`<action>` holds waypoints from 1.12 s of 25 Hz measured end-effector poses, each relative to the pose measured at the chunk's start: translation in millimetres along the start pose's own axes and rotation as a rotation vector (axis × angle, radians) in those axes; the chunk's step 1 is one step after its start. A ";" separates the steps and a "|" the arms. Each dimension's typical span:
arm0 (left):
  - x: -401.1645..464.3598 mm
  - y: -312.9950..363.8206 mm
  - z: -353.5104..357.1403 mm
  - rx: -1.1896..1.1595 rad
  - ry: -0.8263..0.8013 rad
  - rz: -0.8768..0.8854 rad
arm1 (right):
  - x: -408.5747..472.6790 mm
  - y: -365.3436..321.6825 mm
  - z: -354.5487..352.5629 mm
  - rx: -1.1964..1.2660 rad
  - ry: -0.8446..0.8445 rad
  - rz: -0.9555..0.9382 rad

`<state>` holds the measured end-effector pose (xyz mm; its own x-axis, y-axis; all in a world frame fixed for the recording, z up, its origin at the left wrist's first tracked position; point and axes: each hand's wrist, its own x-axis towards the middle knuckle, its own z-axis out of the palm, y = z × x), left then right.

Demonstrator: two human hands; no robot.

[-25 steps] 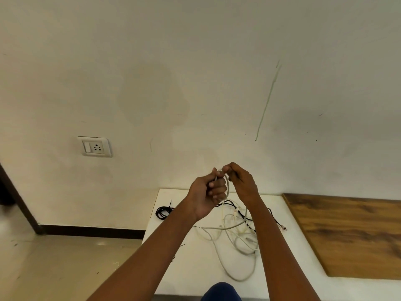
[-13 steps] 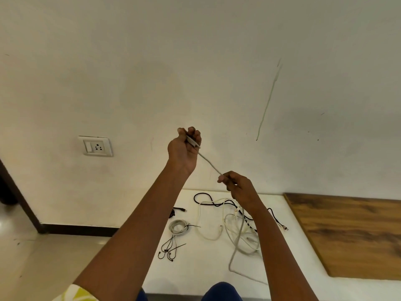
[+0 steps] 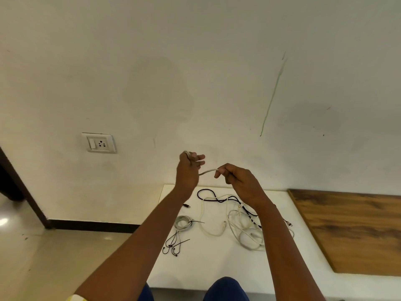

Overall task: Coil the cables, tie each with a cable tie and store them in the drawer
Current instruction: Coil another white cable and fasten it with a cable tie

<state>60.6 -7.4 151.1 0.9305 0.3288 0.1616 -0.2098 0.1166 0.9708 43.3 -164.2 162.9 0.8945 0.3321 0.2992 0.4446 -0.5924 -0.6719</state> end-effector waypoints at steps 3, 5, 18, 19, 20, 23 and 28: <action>-11.3 -12.0 -0.2 0.159 -0.252 0.057 | 0.8 0.6 -1.0 -0.093 0.090 -0.008; -19.8 -15.1 -1.8 0.265 -0.363 0.039 | 0.4 2.9 -3.8 -0.128 0.144 0.003; -35.7 14.7 0.6 -0.781 -0.760 -0.641 | -1.3 15.9 -5.2 -0.090 0.175 0.108; -33.0 20.2 0.7 -0.856 -0.751 -0.630 | -1.2 17.9 -3.6 -0.060 0.177 0.110; -29.7 25.6 0.1 -0.907 -0.729 -0.614 | -1.0 19.7 -1.8 -0.035 0.176 0.110; -20.9 35.2 -1.7 -0.992 -0.625 -0.575 | -0.7 22.6 6.0 0.011 0.140 0.117; -1.4 43.0 -7.7 -1.079 -0.340 -0.354 | -6.2 32.6 13.3 0.015 0.050 0.181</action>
<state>48.0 4.4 191.3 0.9855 -0.1278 0.1116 0.0821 0.9348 0.3456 51.7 -175.8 130.2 0.9611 0.1843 0.2055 0.2760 -0.6278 -0.7278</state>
